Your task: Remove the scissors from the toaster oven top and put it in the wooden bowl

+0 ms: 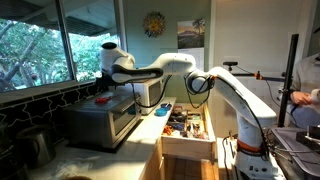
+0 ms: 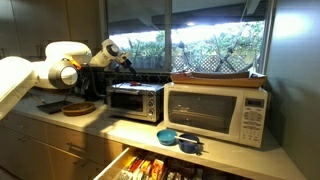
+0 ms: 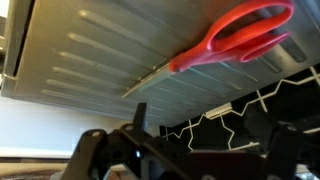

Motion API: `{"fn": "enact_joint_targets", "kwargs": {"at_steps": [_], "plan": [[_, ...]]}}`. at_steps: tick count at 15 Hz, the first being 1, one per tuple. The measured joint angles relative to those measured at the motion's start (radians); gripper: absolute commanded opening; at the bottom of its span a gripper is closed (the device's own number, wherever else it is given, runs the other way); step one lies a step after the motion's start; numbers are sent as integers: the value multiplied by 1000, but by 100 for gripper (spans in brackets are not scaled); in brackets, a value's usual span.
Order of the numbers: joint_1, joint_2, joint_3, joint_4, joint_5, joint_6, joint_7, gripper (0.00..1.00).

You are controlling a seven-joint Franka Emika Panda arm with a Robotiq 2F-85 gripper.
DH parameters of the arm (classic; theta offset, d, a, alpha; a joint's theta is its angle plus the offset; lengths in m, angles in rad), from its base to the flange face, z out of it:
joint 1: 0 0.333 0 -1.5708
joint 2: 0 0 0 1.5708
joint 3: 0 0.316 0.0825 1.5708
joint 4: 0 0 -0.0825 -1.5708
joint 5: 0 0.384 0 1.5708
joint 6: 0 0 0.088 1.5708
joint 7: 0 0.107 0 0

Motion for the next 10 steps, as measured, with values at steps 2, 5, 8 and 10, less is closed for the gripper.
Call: {"fn": "enact_joint_targets", "kwargs": {"at_steps": [2, 5, 8, 10], "plan": [[2, 1, 0, -5, 0, -52, -79, 100], [7, 2, -1, -5, -3, -120, -157, 100], [10, 8, 2, -4, -1, -135, -192, 100], [11, 13, 13, -4, 6, -135, -212, 100]]}}
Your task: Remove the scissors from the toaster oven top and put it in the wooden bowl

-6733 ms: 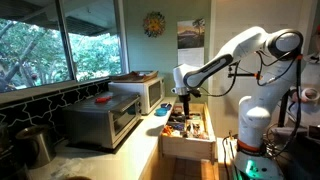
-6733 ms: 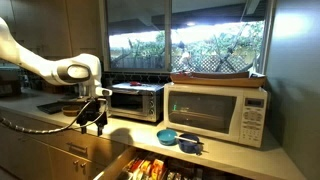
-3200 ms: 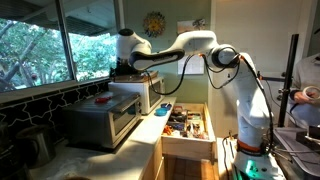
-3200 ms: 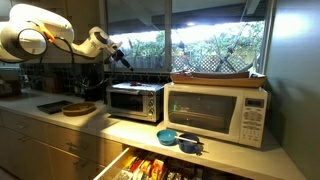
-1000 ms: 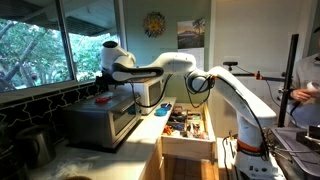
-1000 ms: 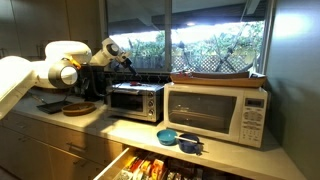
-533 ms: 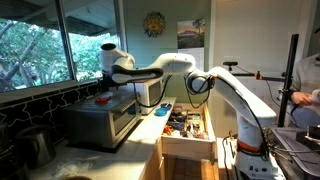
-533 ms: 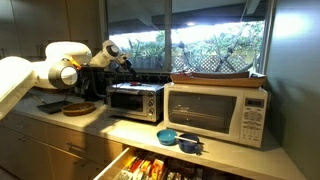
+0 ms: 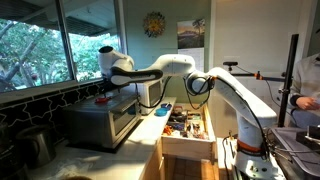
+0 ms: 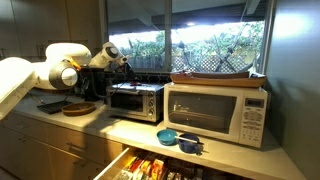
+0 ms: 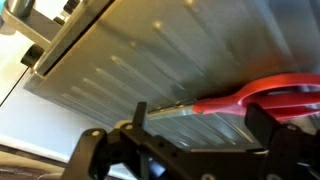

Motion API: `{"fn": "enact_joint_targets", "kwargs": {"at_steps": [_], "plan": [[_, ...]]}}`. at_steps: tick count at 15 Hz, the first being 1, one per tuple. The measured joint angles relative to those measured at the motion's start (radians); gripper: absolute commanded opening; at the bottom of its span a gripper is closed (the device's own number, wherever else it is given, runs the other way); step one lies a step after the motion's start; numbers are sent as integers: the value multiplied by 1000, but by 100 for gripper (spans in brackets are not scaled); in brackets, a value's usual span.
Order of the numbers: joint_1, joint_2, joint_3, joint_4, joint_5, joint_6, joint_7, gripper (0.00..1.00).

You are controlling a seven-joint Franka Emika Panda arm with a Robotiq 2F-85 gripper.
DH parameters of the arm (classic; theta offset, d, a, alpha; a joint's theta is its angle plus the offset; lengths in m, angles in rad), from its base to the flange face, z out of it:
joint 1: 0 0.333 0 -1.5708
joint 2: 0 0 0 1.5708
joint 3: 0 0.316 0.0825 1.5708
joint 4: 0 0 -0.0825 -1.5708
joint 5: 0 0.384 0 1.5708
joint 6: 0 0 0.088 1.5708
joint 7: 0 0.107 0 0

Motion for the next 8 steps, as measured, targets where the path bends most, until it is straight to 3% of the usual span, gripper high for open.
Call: {"fn": "enact_joint_targets", "kwargs": {"at_steps": [7, 8], "plan": [[2, 21, 33, 9, 22, -1, -20, 100], [3, 22, 31, 14, 16, -17, -21, 75]]}}
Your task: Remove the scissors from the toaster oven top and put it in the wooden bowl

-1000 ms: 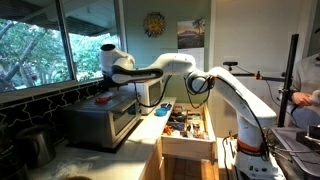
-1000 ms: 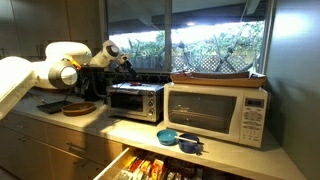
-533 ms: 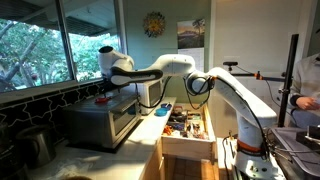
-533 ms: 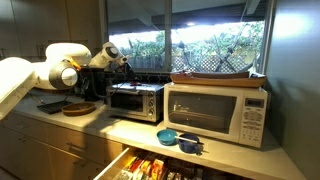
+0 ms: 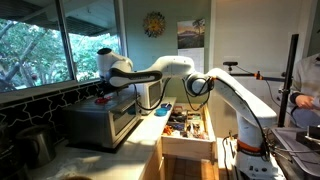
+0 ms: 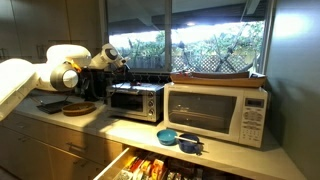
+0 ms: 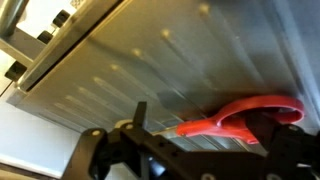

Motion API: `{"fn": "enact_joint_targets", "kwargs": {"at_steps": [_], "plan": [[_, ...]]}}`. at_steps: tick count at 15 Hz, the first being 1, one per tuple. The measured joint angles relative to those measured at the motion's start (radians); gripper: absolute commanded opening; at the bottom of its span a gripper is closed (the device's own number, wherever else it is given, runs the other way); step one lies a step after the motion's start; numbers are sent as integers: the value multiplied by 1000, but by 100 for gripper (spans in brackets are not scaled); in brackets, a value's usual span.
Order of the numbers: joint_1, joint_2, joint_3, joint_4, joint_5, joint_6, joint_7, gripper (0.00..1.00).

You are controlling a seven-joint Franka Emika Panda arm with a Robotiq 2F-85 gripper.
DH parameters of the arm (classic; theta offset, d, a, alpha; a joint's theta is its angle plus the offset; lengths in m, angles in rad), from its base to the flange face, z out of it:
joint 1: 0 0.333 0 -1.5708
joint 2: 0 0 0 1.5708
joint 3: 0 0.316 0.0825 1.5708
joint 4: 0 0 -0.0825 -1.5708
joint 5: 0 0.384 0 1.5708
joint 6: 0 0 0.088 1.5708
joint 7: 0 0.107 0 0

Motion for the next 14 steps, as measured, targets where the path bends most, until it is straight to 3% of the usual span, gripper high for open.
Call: {"fn": "enact_joint_targets", "kwargs": {"at_steps": [1, 6, 10, 11, 14], "plan": [[3, 0, -4, 6, -5, -27, 0, 74], [4, 0, -16, 21, -7, -92, 10, 35], [0, 1, -15, 29, 9, -97, 92, 5], [0, 1, -15, 30, 12, -97, 118, 0], [-2, 1, -17, 33, 14, -98, 185, 2]]}}
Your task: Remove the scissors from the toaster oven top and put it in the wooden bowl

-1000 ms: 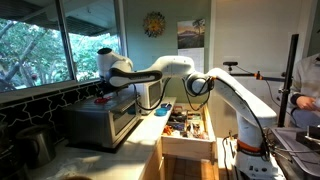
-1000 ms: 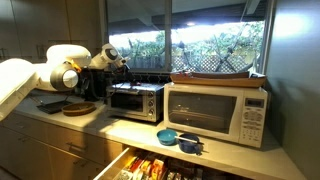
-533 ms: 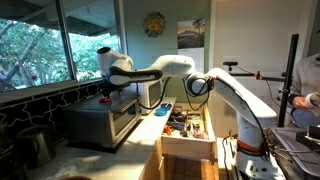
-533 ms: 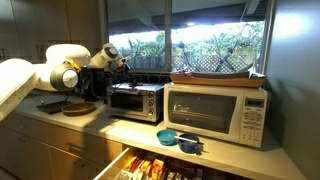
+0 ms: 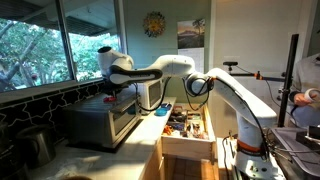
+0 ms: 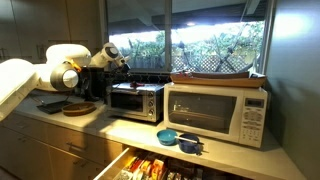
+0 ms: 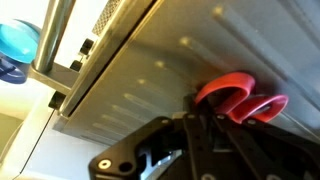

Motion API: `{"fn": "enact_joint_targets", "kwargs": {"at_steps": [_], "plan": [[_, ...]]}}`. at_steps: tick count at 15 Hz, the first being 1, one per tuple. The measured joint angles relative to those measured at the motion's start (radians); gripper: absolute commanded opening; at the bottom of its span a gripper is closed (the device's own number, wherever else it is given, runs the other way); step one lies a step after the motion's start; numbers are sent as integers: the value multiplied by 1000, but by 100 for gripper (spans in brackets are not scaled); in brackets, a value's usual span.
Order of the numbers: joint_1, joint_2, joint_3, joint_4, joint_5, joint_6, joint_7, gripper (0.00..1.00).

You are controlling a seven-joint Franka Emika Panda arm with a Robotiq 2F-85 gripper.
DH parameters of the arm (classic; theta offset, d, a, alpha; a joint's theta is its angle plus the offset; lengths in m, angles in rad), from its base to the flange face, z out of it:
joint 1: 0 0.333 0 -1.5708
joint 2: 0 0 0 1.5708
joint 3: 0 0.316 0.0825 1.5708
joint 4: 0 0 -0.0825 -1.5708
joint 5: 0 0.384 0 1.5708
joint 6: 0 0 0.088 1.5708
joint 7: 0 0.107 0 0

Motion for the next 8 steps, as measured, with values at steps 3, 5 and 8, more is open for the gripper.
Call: {"fn": "enact_joint_targets", "kwargs": {"at_steps": [3, 5, 8], "plan": [[0, -3, -3, 20, -1, 0, 54, 1], [6, -13, 1, 45, -1, 6, 64, 1], [31, -57, 29, 72, 0, 9, 33, 1]]}}
